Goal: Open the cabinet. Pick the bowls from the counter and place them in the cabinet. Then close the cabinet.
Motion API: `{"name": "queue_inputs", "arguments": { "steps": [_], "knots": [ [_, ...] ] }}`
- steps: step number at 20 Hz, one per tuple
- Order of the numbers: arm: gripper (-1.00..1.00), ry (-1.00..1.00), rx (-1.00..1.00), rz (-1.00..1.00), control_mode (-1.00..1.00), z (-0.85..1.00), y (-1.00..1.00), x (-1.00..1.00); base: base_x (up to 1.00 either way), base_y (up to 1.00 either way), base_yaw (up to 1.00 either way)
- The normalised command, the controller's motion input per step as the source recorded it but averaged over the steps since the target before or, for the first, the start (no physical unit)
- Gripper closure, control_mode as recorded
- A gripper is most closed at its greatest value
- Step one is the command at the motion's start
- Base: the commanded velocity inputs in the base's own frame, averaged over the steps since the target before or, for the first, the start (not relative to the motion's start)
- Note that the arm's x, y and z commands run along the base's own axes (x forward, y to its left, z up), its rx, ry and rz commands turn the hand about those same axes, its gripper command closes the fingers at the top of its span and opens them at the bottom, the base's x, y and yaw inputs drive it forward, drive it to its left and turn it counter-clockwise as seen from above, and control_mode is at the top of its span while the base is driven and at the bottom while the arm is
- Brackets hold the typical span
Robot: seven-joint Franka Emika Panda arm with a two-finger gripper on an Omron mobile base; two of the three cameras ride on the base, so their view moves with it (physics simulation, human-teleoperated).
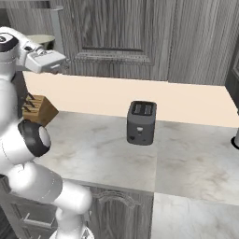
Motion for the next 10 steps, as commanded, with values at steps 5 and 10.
{"name": "queue_inputs", "arguments": {
  "steps": [5, 10],
  "knots": [
    [-1.00, -0.24, 0.02, 0.03, -1.00, -0.21, -0.55, -0.82, 0.00, 0.00, 0.00],
    [-1.00, -0.70, 0.00, 0.04, -1.00, -1.00, -0.61, -1.00, 0.00, 0.00, 0.00]
  ]
}}
